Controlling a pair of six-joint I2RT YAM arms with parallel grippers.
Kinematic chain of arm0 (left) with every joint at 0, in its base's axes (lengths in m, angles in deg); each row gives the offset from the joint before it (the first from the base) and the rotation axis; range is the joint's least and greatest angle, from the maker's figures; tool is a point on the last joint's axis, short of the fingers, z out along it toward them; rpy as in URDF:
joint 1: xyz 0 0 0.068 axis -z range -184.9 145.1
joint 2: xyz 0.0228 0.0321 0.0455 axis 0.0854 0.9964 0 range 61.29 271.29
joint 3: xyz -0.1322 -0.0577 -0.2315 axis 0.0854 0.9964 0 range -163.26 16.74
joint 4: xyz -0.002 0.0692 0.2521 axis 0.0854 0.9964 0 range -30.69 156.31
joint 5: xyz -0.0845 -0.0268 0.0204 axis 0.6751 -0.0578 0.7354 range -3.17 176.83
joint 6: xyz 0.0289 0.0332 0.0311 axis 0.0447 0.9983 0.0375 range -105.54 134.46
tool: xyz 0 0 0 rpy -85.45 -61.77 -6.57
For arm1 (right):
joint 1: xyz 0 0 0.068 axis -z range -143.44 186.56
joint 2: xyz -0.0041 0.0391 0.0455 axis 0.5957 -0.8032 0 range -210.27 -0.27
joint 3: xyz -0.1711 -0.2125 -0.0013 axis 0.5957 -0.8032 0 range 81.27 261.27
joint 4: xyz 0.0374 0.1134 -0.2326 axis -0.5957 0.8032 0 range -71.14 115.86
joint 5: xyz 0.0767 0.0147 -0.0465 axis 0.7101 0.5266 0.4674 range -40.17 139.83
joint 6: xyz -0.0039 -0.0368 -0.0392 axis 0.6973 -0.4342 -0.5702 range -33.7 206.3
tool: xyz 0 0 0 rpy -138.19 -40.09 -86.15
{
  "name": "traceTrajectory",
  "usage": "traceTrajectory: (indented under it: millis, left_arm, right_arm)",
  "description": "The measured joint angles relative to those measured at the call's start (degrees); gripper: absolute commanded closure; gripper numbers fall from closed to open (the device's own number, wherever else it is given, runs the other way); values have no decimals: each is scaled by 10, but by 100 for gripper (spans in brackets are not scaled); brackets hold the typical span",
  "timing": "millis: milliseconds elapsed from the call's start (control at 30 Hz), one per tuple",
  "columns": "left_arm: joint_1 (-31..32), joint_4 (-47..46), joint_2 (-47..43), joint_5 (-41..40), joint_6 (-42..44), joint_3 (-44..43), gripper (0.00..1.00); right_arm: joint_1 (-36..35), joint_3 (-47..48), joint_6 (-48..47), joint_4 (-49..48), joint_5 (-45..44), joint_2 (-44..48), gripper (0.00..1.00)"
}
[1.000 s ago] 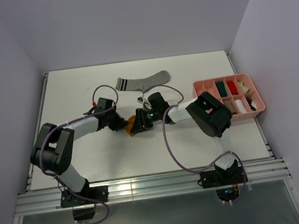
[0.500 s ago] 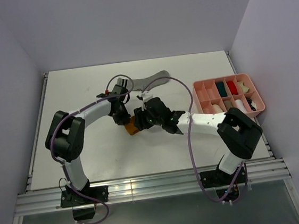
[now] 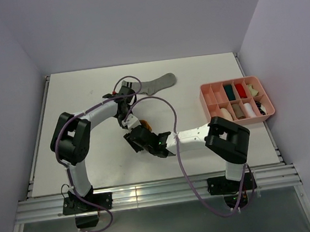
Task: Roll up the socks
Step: Roll the sock at the center of the board.
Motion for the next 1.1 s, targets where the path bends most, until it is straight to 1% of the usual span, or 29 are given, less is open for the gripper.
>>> traceTrajectory:
  millis: [100, 333, 1100]
  left_arm:
    - [1, 1, 0, 0, 3, 0, 99]
    - [1, 0, 0, 0, 7, 0, 100]
    - [2, 8, 4, 1, 17, -7, 99]
  right_arm:
    - [0, 4, -2, 4, -21, -14, 43]
    - [2, 24, 1, 8, -40, -41, 42]
    - [3, 59, 26, 50, -42, -21, 43]
